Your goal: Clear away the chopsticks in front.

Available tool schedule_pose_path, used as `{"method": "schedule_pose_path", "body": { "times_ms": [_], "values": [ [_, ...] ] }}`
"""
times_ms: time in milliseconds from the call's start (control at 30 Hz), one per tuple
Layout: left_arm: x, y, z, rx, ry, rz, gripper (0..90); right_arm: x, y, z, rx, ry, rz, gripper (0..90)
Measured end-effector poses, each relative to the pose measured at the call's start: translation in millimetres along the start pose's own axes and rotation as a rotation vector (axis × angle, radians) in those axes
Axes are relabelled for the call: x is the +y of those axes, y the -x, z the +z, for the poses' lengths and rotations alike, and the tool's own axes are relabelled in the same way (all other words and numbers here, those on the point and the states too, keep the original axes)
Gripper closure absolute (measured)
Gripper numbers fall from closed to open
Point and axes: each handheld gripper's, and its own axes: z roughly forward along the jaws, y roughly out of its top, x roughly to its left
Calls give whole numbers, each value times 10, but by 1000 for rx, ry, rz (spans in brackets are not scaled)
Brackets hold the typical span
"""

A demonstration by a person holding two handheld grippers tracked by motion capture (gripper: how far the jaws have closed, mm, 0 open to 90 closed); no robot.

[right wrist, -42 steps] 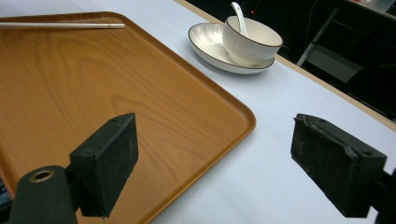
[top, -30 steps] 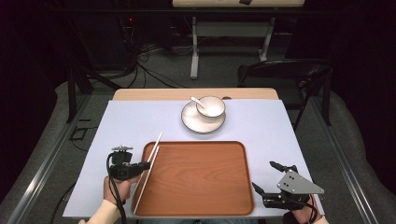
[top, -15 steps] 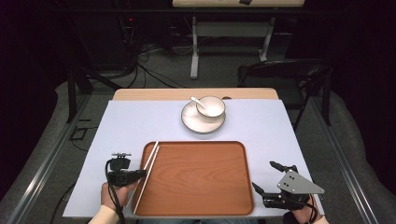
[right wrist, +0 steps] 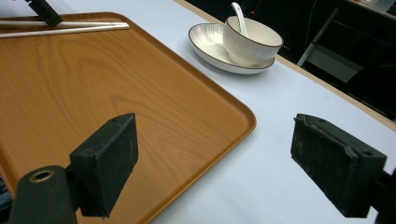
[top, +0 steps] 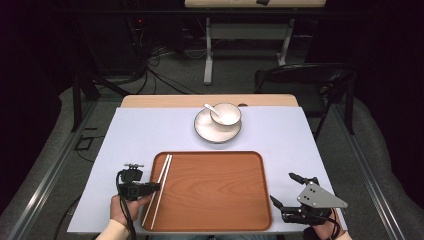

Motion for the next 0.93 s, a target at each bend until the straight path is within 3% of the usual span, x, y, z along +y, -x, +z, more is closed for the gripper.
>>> {"method": "schedule_pose_path", "body": {
  "times_ms": [67,267,367,400,567,633,667,767,800,933],
  "values": [
    [4,16,-9,-8,-2,22,638,0,0,1,0,-1,0,144],
    [17,109,-78,-9,30,101,399,0,0,5,-1,-2,-1,144],
    [31,162,-172,-23,74,186,305,0,-2,2,-1,-2,-1,144],
    [27,178,-209,-50,98,217,248,-2,2,5,-1,-2,-1,144],
    [-34,300,-416,-67,204,376,158,-3,5,5,-3,-1,0,144],
    [-58,302,-499,-74,229,414,141,-3,4,5,-4,-2,0,144],
    [-101,272,-596,-70,262,445,89,-3,1,4,-3,-4,0,144],
    [-145,209,-682,-51,269,456,21,-4,2,4,-4,-5,-1,144],
    [-201,135,-749,-35,294,451,0,-5,3,4,-4,-5,0,144],
    [-412,-177,-893,37,366,385,0,-11,8,3,-5,-8,1,144]
  ]
}}
